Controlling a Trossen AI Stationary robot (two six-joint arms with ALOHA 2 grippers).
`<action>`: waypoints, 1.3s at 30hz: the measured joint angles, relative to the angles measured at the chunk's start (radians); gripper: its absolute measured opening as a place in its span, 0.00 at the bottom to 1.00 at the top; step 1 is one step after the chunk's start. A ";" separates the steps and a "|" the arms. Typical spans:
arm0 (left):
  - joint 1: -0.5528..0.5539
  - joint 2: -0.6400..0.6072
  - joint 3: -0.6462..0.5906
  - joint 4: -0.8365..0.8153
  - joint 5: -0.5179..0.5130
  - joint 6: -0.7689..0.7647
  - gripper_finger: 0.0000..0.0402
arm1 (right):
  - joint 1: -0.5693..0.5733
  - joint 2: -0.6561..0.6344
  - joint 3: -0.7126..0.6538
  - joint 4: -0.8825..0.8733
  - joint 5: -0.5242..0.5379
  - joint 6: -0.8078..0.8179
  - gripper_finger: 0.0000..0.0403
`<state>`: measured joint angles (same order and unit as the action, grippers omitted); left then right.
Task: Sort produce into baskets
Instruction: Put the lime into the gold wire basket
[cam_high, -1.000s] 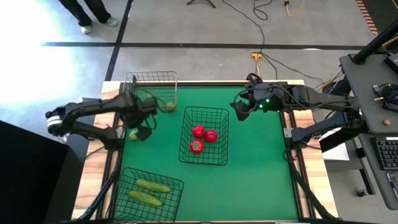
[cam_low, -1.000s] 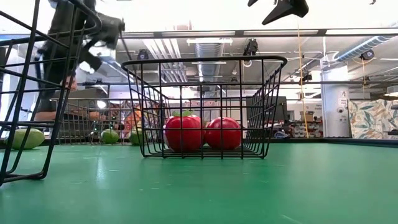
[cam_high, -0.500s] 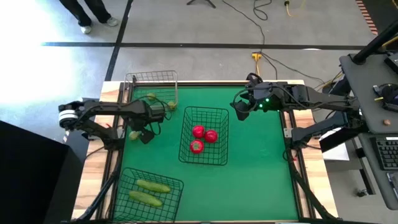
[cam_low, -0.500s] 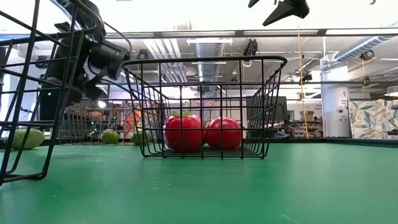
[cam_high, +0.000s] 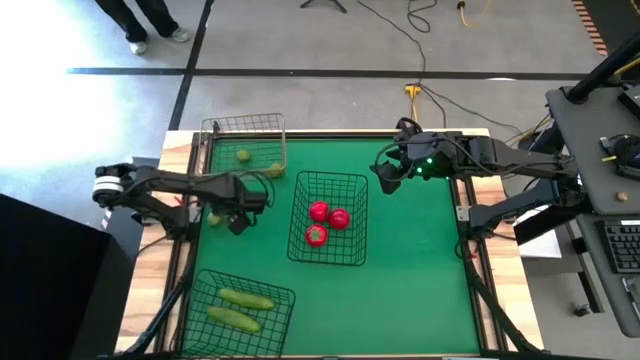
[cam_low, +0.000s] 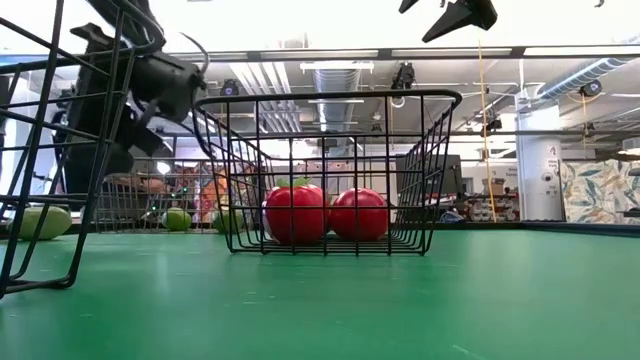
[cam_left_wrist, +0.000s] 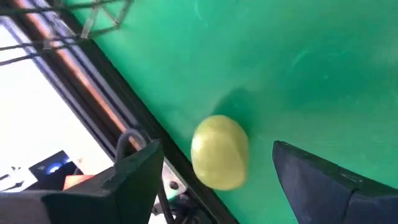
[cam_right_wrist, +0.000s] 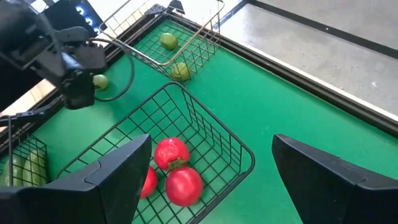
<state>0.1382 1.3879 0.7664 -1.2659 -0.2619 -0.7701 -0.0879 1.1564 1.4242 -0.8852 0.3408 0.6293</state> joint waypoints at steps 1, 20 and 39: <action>-0.020 -0.003 0.002 -0.001 -0.009 -0.030 0.70 | 0.000 0.000 0.000 0.000 0.000 0.000 0.81; -0.338 0.045 0.017 -0.066 -0.095 -0.362 0.60 | -0.022 0.000 0.000 -0.016 -0.001 -0.018 0.81; -0.317 0.215 0.017 -0.155 -0.042 -0.248 0.20 | -0.029 0.000 0.000 -0.023 -0.004 -0.027 0.81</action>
<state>-0.1793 1.6033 0.7834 -1.4214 -0.3035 -1.0183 -0.1165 1.1564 1.4242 -0.9081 0.3367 0.6026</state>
